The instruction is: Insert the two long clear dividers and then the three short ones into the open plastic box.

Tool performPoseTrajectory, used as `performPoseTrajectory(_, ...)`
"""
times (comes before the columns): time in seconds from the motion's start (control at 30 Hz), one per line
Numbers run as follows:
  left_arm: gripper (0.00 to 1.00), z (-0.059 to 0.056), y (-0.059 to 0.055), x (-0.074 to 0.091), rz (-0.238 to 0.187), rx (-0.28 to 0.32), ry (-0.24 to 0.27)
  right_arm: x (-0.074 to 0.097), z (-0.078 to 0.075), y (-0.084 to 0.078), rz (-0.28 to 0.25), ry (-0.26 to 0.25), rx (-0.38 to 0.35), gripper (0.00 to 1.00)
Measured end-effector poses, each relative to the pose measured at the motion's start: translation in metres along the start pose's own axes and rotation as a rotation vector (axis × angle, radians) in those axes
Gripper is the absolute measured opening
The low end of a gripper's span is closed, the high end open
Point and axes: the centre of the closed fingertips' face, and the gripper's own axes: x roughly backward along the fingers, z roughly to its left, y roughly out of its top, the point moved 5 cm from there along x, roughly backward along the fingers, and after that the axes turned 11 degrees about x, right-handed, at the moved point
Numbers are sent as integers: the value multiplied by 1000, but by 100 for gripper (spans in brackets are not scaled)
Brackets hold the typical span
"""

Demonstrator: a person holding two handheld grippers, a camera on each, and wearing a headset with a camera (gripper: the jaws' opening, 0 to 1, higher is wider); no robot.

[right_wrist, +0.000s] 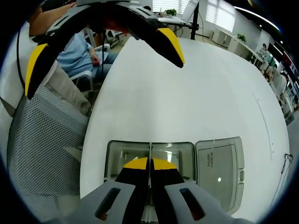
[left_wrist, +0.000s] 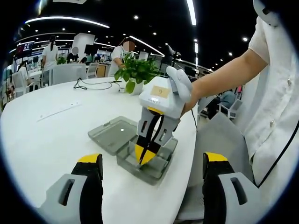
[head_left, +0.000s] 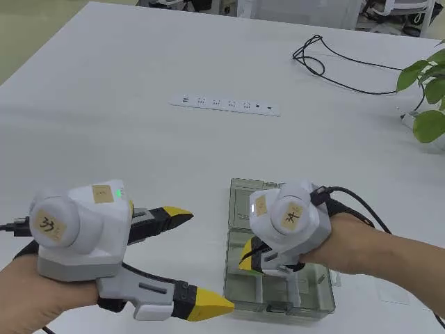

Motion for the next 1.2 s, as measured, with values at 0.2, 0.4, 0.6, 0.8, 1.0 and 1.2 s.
performPoseTrajectory(0.2,90,-1,2,-1,-2,-5,-3,1,0,0,10,-4,10,2)
performPoseTrajectory(0.4,90,-1,1,1,2,-9,1,1,0,0,9,-15,14,2)
performPoseTrajectory(0.6,90,-3,0,2,7,-15,4,6,0,0,-2,-28,-1,8)
performPoseTrajectory(0.8,90,-5,1,3,6,-19,4,20,-5,3,-36,-68,-32,10)
performPoseTrajectory(1.0,90,-7,1,5,13,-31,4,32,-6,4,-85,-106,-91,13)
performPoseTrajectory(1.2,91,-8,2,6,16,-39,0,53,-6,2,-138,-156,-152,16)
